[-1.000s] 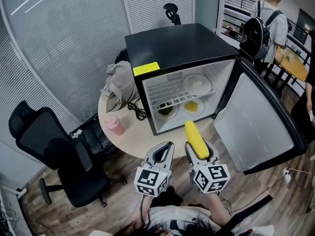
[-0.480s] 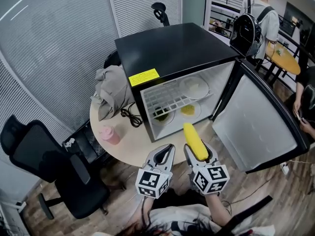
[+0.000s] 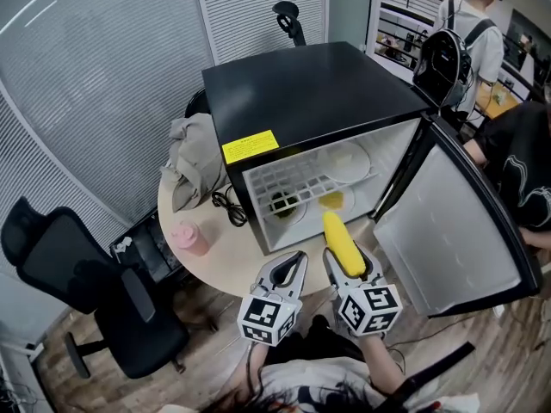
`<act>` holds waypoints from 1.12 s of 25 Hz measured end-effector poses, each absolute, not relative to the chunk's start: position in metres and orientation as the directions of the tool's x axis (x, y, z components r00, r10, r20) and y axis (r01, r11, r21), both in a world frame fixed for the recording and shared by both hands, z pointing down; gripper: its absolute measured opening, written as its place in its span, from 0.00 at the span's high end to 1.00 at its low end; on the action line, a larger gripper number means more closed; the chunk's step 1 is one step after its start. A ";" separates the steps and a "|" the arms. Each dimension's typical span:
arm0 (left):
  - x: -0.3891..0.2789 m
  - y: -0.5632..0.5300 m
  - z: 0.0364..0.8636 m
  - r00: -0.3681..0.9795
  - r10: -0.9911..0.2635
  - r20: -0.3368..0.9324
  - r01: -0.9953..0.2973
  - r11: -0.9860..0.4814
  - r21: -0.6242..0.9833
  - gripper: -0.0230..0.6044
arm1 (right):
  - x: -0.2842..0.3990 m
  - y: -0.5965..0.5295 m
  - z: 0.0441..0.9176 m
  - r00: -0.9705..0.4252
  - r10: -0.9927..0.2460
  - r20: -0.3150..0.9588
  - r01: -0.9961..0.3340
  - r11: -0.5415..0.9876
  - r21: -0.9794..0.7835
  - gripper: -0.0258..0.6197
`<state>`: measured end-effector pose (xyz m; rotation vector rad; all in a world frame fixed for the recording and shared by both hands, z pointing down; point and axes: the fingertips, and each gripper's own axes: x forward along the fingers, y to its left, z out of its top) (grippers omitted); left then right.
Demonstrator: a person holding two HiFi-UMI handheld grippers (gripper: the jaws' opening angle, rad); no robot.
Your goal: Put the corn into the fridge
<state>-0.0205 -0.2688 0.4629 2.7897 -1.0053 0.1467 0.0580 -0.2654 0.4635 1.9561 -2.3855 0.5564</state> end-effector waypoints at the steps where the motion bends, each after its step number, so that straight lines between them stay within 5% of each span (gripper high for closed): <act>1: -0.018 -0.272 0.462 0.765 -0.626 0.149 -0.643 -0.756 0.125 0.94 | 0.059 -0.270 0.463 -0.228 -0.947 0.226 -0.950 0.166 -0.264 0.57; 28: -0.015 -0.329 0.469 0.653 -0.734 0.190 -0.756 -0.646 0.104 0.94 | 0.057 -0.435 0.482 -0.353 -0.893 0.278 -0.935 0.326 -0.140 0.57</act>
